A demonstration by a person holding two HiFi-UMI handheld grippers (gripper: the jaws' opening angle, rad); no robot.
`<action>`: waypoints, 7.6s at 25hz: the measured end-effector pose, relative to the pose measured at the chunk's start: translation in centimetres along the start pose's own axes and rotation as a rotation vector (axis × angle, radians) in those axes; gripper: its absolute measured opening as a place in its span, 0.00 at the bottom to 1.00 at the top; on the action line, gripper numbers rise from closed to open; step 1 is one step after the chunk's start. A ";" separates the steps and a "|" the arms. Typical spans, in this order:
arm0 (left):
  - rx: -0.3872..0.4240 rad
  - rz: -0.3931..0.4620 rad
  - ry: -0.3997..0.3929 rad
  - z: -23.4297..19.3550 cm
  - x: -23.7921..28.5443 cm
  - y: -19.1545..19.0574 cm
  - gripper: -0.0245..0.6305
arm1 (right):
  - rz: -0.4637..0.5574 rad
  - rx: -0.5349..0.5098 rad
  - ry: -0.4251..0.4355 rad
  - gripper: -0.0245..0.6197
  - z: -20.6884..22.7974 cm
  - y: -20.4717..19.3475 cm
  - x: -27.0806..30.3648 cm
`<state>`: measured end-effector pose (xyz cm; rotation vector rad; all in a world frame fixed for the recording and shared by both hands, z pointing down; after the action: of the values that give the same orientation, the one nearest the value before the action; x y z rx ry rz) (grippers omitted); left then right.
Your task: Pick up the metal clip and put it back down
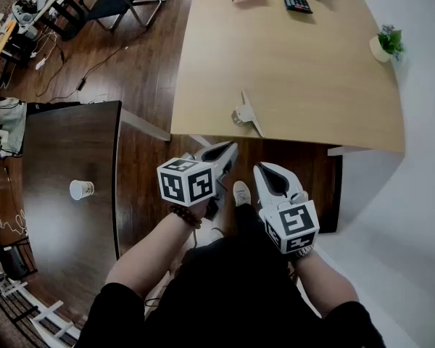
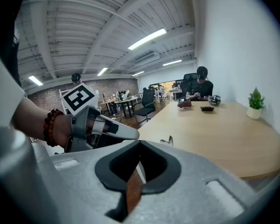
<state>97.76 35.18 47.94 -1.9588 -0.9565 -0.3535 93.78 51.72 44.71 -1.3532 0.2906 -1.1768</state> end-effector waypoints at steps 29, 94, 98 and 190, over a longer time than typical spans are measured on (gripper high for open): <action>-0.272 -0.137 0.109 -7.6 15.1 1.3 0.21 | -0.060 0.054 0.040 0.03 10.9 0.1 5.9; -0.267 0.497 0.028 -2.0 -18.9 -0.7 0.07 | 0.102 -0.313 0.335 0.03 -8.8 7.1 3.2; -0.252 0.504 -0.007 -1.8 -20.1 -1.2 0.07 | 0.115 -0.327 0.319 0.03 -10.1 7.0 2.8; -1.022 1.687 1.354 8.2 -72.1 -60.7 0.07 | -0.367 -0.984 2.020 0.03 -79.7 -21.5 -5.1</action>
<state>4.19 25.02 38.54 -1.8625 1.9341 -0.9443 21.00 12.87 38.55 -0.3288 2.3060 -2.5318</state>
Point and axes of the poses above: the fingertips, and each gripper's own axes: x forward along the fingers, z to its right, y out of its top, the point moved 9 cm from there along -x, backward along the fingers, and after that the axes turned 10 degrees about y, right-handed, at the moved point
